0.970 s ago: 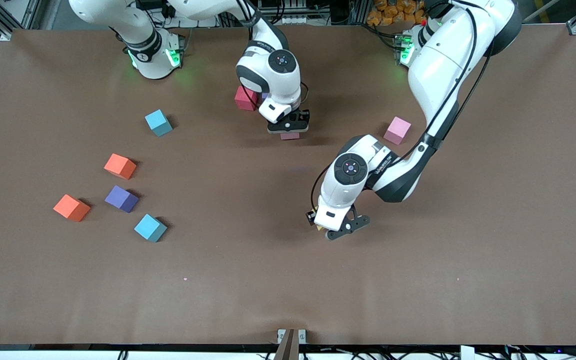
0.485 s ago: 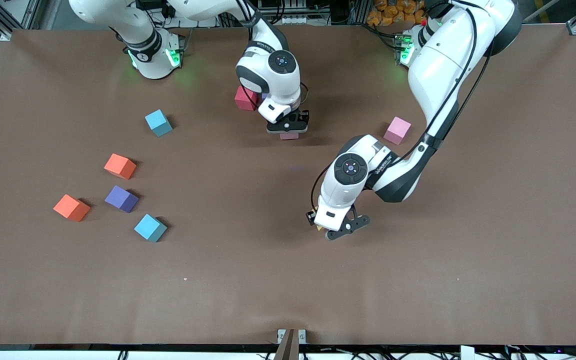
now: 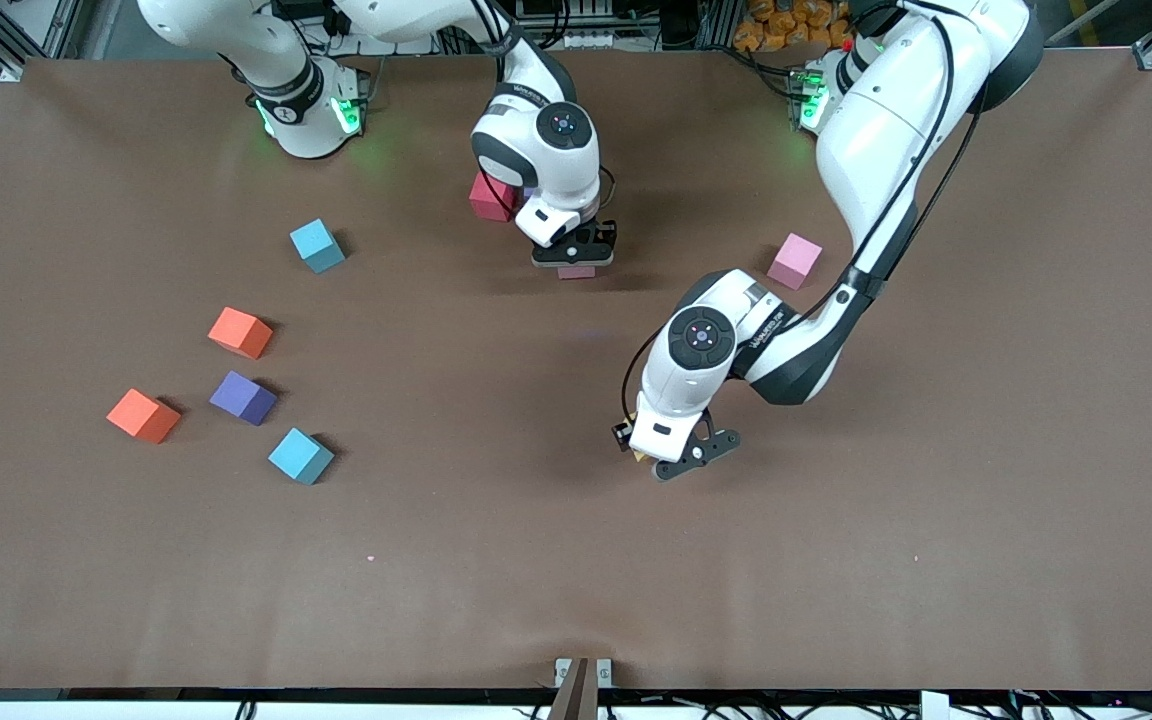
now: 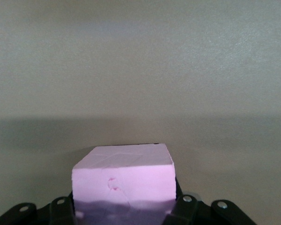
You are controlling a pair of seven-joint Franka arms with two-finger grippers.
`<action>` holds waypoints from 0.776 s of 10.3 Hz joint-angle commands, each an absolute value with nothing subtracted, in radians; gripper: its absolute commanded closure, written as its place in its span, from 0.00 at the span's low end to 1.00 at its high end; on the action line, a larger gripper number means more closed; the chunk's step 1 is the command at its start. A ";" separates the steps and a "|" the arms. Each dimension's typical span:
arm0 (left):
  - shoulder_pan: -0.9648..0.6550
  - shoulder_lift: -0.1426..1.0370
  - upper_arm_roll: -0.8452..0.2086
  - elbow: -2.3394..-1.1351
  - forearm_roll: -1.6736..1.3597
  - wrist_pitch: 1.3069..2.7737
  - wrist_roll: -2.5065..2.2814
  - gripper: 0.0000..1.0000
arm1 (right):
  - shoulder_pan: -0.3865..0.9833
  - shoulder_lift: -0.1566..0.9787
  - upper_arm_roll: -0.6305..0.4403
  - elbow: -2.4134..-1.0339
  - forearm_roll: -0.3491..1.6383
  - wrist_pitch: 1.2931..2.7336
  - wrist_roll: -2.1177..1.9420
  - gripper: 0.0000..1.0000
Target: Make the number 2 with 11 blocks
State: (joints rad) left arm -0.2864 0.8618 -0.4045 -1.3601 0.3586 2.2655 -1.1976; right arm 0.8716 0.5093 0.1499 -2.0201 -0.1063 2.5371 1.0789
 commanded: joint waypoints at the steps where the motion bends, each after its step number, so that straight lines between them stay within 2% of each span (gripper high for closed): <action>1: -0.284 0.833 -0.405 -1.385 0.339 2.255 -1.207 0.90 | 0.881 0.508 0.146 -2.022 -0.135 2.537 1.112 0.23; 5: -0.284 0.833 -0.405 -1.384 0.339 2.255 -1.224 0.90 | 0.862 0.456 0.144 -2.017 -0.121 2.522 1.102 0.23; 8: -0.288 0.831 -0.443 -1.385 0.339 2.249 -1.380 0.90 | 0.827 0.327 0.137 -2.019 -0.123 2.390 1.045 0.14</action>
State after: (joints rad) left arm -0.2876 0.8613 -0.4255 -1.3604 0.3572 2.2654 -1.3236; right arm 0.8457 0.4171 0.1321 -1.9955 -0.1074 2.4576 1.0706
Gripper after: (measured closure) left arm 0.432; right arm 0.163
